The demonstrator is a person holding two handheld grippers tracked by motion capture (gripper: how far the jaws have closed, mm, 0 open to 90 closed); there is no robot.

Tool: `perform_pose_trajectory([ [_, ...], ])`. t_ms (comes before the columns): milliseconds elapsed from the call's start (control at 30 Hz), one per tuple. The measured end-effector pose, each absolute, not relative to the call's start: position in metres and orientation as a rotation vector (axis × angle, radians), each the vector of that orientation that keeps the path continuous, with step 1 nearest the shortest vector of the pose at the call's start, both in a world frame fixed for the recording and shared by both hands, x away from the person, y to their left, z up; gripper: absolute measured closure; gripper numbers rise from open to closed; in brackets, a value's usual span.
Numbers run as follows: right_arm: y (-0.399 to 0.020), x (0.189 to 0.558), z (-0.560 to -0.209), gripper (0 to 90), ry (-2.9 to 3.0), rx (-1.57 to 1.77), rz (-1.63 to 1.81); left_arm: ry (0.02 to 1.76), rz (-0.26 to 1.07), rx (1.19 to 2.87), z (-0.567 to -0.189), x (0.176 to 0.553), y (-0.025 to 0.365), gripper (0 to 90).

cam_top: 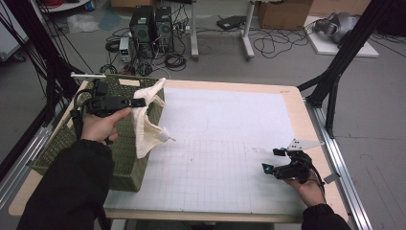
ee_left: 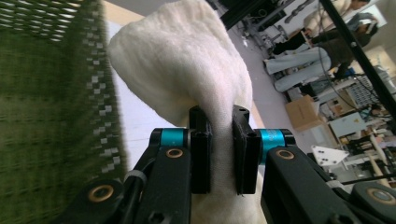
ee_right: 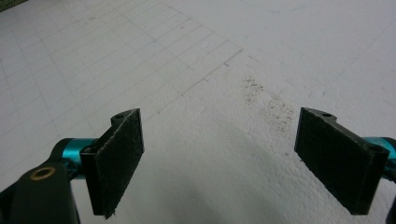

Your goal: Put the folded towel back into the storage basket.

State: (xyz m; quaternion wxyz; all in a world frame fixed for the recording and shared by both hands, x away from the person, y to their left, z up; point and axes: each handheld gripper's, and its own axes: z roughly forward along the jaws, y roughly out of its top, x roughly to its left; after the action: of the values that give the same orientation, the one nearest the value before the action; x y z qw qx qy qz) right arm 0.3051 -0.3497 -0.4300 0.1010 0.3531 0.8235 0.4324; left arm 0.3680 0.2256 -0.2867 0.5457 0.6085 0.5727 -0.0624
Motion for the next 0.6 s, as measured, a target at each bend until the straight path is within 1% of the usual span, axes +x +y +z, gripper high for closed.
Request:
perform_pose_trajectory([
  [367, -0.348, 0.308, -0.432, 15.3, 2.443, 1.037, 1.265, 1.385, -0.125, 1.430, -0.294, 0.365, 0.260, 79.7],
  [600, -0.347, 0.309, -0.434, 15.3, 2.450, 1.041, 1.251, 1.407, -0.121, 1.440, -0.299, 0.362, 0.275, 79.7],
])
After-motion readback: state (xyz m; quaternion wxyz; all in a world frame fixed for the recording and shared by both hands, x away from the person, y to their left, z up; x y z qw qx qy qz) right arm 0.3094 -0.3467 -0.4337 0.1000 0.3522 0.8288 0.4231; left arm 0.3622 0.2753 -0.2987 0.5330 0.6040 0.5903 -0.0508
